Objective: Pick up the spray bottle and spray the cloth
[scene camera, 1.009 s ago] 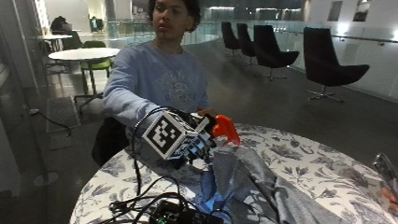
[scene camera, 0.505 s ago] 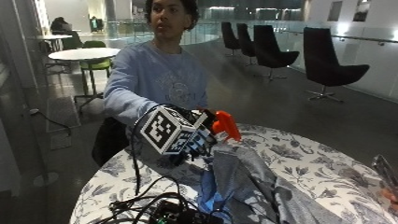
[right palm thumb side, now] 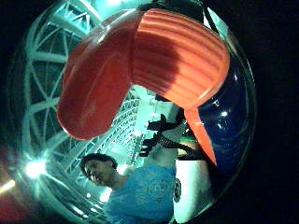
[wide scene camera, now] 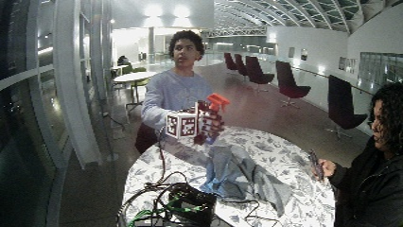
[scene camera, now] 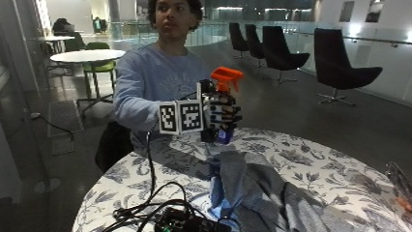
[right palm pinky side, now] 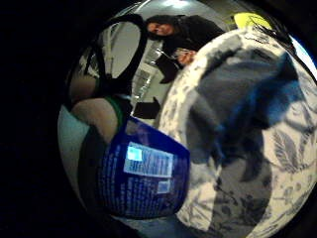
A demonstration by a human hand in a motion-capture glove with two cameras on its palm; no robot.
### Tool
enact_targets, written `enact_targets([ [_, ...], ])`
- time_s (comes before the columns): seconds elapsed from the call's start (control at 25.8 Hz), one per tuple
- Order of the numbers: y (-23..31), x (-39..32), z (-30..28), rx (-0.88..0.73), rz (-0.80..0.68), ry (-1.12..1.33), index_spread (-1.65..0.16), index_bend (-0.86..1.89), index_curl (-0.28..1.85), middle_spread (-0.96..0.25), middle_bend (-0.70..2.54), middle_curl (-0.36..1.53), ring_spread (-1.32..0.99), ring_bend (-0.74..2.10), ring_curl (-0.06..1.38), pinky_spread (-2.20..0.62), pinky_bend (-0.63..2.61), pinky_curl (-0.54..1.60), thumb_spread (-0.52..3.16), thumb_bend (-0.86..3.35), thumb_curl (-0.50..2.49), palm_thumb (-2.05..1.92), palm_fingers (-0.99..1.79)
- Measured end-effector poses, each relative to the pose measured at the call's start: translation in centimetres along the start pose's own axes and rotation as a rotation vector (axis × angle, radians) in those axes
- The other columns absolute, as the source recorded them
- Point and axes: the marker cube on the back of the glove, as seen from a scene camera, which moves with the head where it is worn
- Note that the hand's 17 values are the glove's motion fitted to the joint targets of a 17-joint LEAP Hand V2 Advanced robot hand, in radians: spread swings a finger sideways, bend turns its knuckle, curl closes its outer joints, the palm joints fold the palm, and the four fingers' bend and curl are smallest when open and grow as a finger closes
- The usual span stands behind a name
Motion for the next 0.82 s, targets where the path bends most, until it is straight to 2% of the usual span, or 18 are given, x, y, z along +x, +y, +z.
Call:
enact_targets([
  [0.16, -0.3, -1.2, 4.4, 0.013, -0.138, -0.052, -0.2, 0.16, 0.4, -0.07, 0.34, 0.48, 0.01, 0.54, 0.4, 0.17, 0.19, 0.35, 0.82, -0.02, 0.62, 0.92, 1.09],
  [0.31, -0.3, -1.6, 9.6, -0.024, -0.19, -0.089, -0.21, 0.16, 0.41, -0.08, 0.33, 0.48, 0.01, 0.53, 0.4, 0.17, 0.17, 0.34, 0.81, -0.02, 0.62, 0.93, 1.08],
  [0.62, -0.2, 0.3, 21.5, -0.183, -0.158, -0.12, -0.22, 0.15, 0.41, -0.09, 0.32, 0.48, -0.01, 0.49, 0.39, 0.16, 0.17, 0.33, 0.8, -0.03, 0.62, 0.94, 1.06],
  [0.82, 0.6, 2.6, 25.6, -0.259, -0.124, -0.085, -0.22, 0.13, 0.41, -0.1, 0.32, 0.48, -0.01, 0.49, 0.39, 0.17, 0.16, 0.32, 0.81, -0.03, 0.62, 0.93, 1.05],
])
